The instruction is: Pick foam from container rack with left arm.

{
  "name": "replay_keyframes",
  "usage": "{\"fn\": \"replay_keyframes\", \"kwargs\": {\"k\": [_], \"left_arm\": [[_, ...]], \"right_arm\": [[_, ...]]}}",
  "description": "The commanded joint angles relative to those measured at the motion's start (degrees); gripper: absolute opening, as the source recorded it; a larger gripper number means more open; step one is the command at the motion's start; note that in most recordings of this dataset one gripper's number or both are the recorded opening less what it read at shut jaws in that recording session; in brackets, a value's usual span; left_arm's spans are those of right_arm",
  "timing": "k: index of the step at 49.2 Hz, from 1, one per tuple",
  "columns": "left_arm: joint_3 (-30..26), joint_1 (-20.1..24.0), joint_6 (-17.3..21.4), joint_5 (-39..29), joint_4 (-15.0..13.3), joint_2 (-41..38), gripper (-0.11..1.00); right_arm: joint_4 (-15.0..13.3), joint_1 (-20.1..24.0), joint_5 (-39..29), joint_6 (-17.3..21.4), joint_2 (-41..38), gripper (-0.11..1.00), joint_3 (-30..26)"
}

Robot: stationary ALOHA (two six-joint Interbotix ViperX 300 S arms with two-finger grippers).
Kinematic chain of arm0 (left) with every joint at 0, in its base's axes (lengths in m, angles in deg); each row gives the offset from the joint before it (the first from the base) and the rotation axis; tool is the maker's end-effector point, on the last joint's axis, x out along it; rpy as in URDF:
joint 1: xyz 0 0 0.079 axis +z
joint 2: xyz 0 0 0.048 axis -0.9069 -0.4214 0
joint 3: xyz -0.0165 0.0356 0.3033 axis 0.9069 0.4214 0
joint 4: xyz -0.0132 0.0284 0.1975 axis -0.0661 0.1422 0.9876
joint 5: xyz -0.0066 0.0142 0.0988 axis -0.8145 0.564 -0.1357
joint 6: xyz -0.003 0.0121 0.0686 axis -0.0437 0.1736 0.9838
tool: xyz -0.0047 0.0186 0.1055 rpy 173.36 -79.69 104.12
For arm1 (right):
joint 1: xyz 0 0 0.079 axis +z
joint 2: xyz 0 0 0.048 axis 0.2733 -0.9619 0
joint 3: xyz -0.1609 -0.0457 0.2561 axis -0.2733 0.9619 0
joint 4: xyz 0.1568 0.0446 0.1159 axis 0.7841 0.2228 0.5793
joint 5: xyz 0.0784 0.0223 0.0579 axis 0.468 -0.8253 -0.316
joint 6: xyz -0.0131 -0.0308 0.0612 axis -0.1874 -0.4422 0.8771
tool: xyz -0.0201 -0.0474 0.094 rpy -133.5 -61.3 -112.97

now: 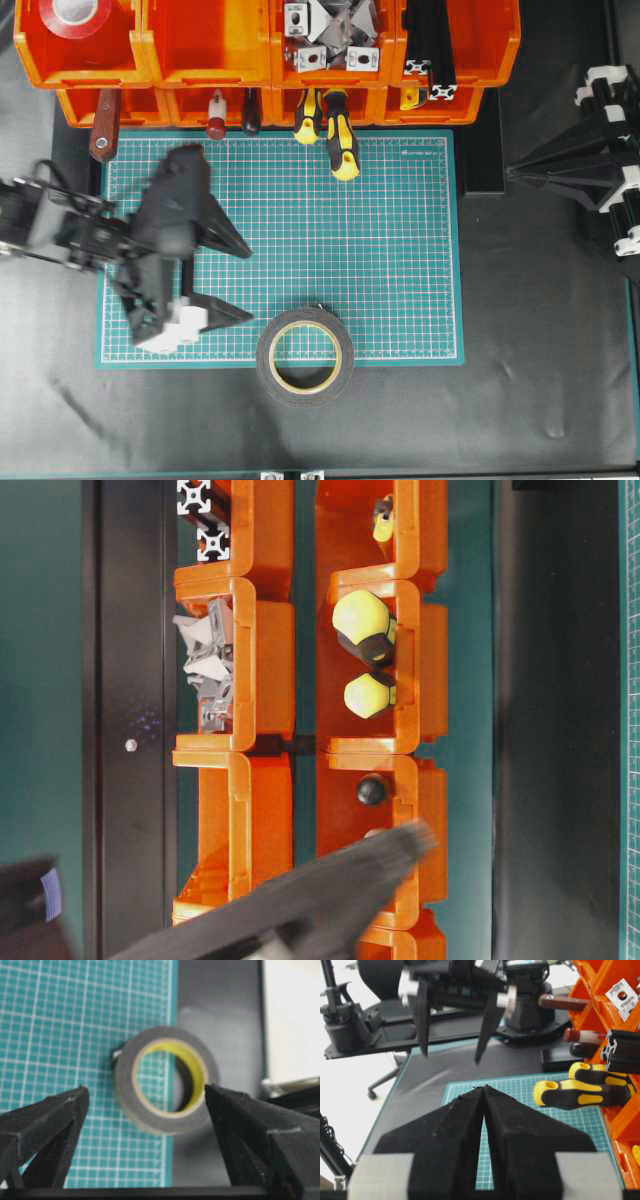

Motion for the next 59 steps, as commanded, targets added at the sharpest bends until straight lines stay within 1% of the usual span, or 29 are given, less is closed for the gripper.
{"fn": "replay_keyframes", "kwargs": {"k": [1, 7, 17, 27, 35, 41, 49, 53, 59], "left_arm": [[0.18, -0.26, 0.09, 0.44, 0.18, 5.71, 0.90], [2.20, -1.23, 1.41, 0.53, 0.26, 11.51, 0.90], [5.27, -2.02, 7.03, 0.62, 0.18, 21.01, 0.90], [8.53, -0.62, 13.54, 0.62, 0.18, 31.29, 0.87], [11.07, 1.05, 16.88, 0.62, 0.18, 39.90, 0.85], [14.50, 2.46, 17.49, 1.49, 0.18, 45.62, 0.85], [18.98, 3.16, 17.49, 5.80, 0.18, 50.71, 0.85], [20.30, 3.16, 17.49, 8.17, 0.26, 51.86, 0.85], [21.09, 3.16, 17.49, 9.40, 0.18, 52.29, 0.85]], "right_arm": [[0.09, 0.09, 0.97, 0.00, -0.18, 0.00, -1.14], [0.09, 0.18, 0.97, 0.00, 0.00, 0.00, -1.23], [0.09, 0.18, 0.88, -0.09, 0.00, 0.00, -1.23], [0.09, 0.09, 0.88, -0.09, 0.26, 0.00, -1.23], [0.09, 0.18, 0.97, 0.00, 0.26, 0.00, -1.23], [0.09, 0.09, 1.58, 0.00, 0.62, 0.00, -1.32], [0.09, 0.00, 1.58, -0.18, 0.70, 0.00, -1.32], [0.09, 0.00, 1.58, -0.18, 0.79, 0.00, -1.41], [0.09, 0.09, 1.58, -0.18, 1.14, 0.00, -1.32]]}}
